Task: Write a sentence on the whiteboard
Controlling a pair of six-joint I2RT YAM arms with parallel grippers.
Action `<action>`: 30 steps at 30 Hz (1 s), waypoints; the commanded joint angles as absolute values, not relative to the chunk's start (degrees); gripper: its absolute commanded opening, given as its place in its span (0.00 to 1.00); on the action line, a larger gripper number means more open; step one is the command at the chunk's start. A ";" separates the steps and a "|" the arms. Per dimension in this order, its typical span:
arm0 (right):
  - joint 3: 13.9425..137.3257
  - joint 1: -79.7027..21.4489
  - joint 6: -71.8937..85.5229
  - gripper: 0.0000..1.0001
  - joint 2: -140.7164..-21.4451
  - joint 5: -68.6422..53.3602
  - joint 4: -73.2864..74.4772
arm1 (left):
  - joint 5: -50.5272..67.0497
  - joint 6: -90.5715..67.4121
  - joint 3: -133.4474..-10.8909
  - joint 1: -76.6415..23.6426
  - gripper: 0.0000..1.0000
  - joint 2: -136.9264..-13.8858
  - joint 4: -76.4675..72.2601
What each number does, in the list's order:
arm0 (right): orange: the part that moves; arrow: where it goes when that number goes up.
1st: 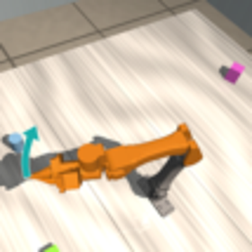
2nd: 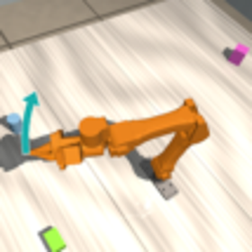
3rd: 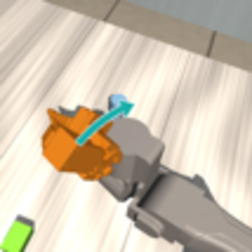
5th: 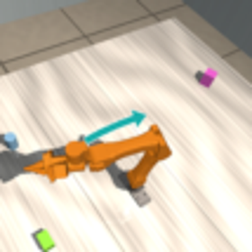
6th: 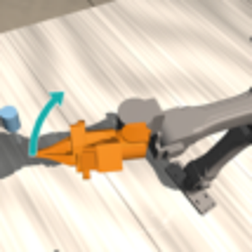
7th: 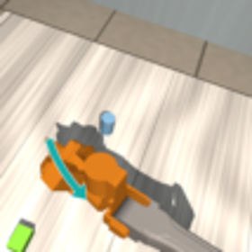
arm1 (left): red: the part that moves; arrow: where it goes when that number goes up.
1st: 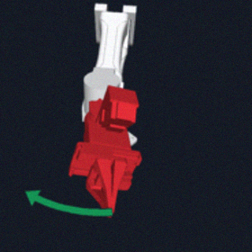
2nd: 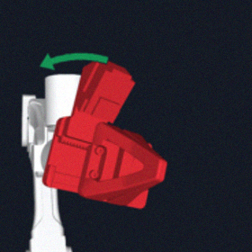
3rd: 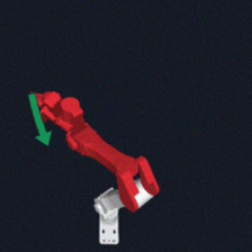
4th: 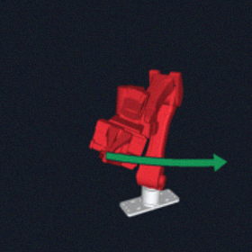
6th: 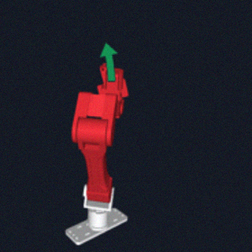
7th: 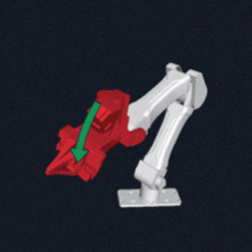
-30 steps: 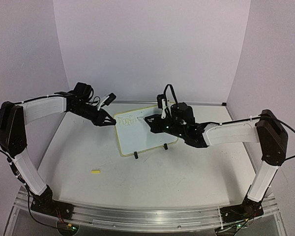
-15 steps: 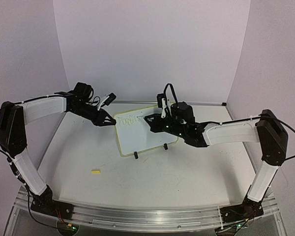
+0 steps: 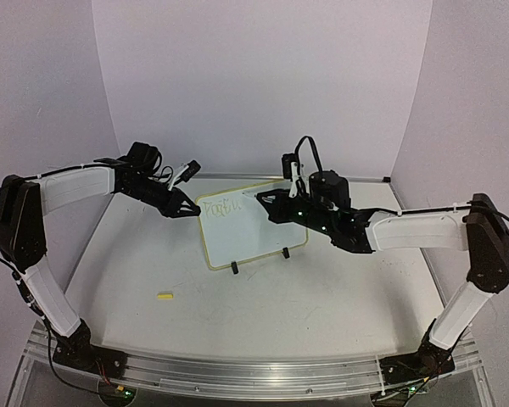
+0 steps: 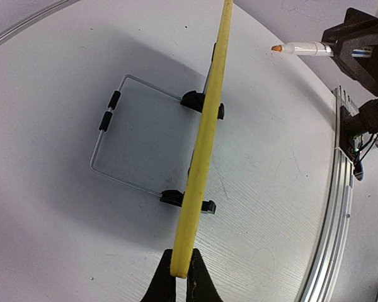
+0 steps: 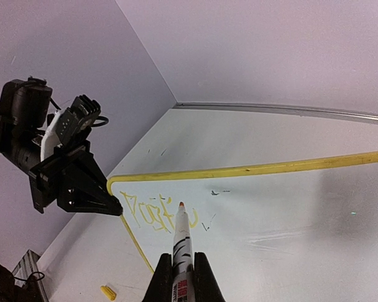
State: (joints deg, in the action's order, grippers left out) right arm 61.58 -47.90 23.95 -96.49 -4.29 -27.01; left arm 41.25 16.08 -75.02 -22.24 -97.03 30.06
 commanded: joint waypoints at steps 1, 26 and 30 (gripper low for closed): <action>60.83 -47.51 23.72 0.00 -96.10 -3.66 -27.95 | 38.11 17.56 -75.94 -23.92 0.00 -97.09 33.18; 64.71 -47.17 23.12 0.00 -100.57 -5.22 -28.78 | 37.81 17.71 -76.11 -24.09 0.00 -97.31 33.41; 65.34 -47.20 23.23 0.00 -101.55 -5.37 -28.77 | 37.72 17.69 -76.11 -24.10 0.00 -97.31 33.38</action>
State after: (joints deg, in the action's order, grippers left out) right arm 62.74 -47.48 23.81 -100.14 -4.78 -26.98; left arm 40.49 16.10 -75.20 -22.88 -96.88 30.05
